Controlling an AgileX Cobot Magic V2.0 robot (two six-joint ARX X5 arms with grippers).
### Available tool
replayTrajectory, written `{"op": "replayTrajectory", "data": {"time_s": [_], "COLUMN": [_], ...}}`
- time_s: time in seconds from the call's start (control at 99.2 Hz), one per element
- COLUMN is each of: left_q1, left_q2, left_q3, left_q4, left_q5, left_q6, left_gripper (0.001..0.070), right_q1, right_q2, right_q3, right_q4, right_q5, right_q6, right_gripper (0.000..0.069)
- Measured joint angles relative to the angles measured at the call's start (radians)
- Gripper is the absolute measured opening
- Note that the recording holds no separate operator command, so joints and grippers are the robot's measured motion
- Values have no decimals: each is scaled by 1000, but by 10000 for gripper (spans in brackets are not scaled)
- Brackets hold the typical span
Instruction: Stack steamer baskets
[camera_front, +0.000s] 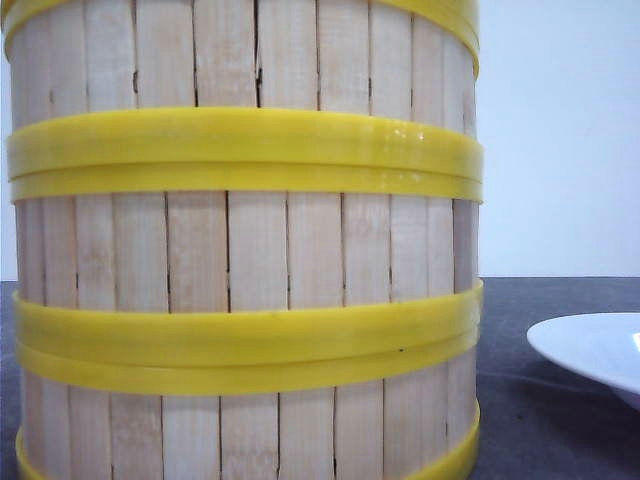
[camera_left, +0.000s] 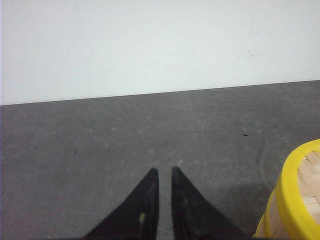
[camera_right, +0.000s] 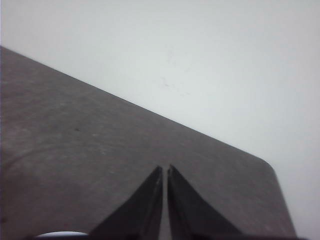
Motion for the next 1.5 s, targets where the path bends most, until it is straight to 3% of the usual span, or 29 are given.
{"op": "replayTrajectory", "data": {"time_s": [0.111, 0.303, 0.434, 0.625, 0.746, 1.502], "left_q1": [0, 0, 0, 0, 0, 0], "left_q2": [0, 0, 0, 0, 0, 0], "left_q3": [0, 1, 2, 2, 2, 2], "left_q4": [-1, -2, -2, -2, -2, -2], "left_q5": [0, 0, 0, 0, 0, 0], "left_q6": [0, 0, -1, -1, -2, -2], "left_gripper": [21, 21, 21, 21, 21, 21], "right_q1": [-179, -442, -581, -666, -669, -669], "right_q2": [-59, -74, -72, -74, -69, -72], "right_q3": [-128, -378, -473, -584, -595, -595], "right_q4": [137, 526, 620, 800, 774, 787], "right_q5": [-132, -389, -520, -584, -624, -599], "right_q6": [20, 89, 185, 271, 306, 306], "right_gripper": [15, 15, 15, 15, 15, 15]}}
